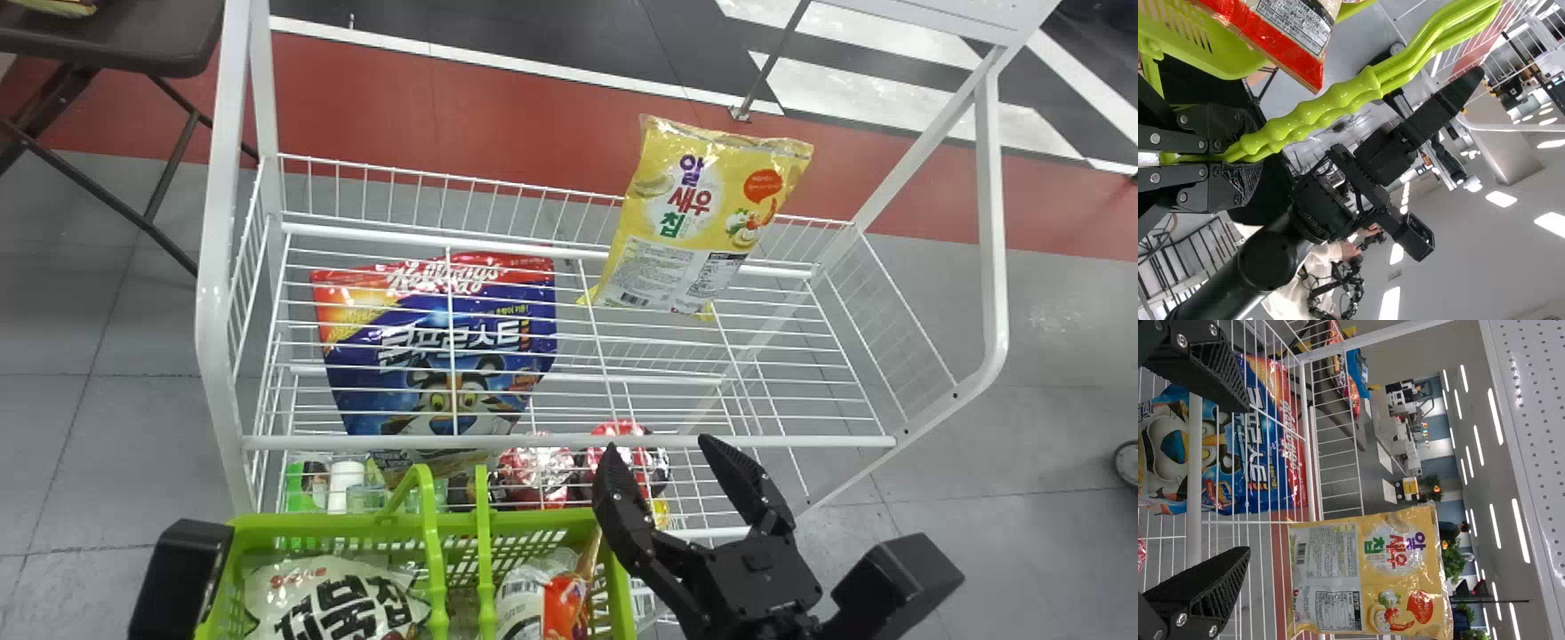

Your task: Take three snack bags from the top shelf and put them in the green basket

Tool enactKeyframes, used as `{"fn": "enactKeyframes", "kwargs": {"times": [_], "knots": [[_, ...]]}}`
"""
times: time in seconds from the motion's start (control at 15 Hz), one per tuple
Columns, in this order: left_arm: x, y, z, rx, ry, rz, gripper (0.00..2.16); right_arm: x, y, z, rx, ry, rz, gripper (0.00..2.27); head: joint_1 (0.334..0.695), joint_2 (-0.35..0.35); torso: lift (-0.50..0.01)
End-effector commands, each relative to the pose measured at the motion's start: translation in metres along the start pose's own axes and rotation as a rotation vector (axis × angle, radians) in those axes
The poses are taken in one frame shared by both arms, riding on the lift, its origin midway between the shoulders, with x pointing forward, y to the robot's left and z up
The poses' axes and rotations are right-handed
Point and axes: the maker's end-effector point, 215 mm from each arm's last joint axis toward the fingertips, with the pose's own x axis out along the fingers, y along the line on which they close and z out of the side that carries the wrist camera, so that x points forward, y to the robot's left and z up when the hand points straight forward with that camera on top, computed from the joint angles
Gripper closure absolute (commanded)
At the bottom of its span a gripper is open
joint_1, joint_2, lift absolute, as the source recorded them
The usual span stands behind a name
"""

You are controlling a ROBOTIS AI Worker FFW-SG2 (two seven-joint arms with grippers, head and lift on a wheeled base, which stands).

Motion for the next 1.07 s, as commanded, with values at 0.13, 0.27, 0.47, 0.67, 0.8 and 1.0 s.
{"fn": "enactKeyframes", "kwargs": {"times": [0.13, 0.27, 0.47, 0.67, 0.8, 1.0], "knots": [[0.000, 0.000, -0.002, -0.008, 0.002, 0.001, 1.16, -0.003, 0.007, 0.017, -0.004, -0.054, 0.008, 0.07, 0.695, -0.350, -0.040], [0.000, -0.001, -0.003, -0.010, 0.003, 0.001, 1.16, -0.004, 0.008, 0.022, -0.006, -0.061, 0.009, 0.07, 0.695, -0.350, -0.040], [-0.002, -0.002, -0.005, -0.012, 0.001, 0.007, 1.16, -0.003, 0.020, 0.026, 0.002, -0.064, 0.028, 0.07, 0.695, -0.350, -0.040], [-0.010, -0.004, -0.008, -0.015, -0.009, 0.020, 1.16, -0.001, 0.031, 0.027, -0.005, -0.065, 0.045, 0.07, 0.695, -0.350, -0.040], [-0.010, -0.003, -0.007, -0.015, -0.011, 0.021, 1.16, -0.001, 0.032, 0.027, -0.003, -0.064, 0.048, 0.07, 0.695, -0.350, -0.040], [-0.009, -0.004, -0.008, -0.018, -0.011, 0.019, 1.16, -0.001, 0.035, 0.029, -0.006, -0.069, 0.051, 0.07, 0.695, -0.350, -0.040]]}}
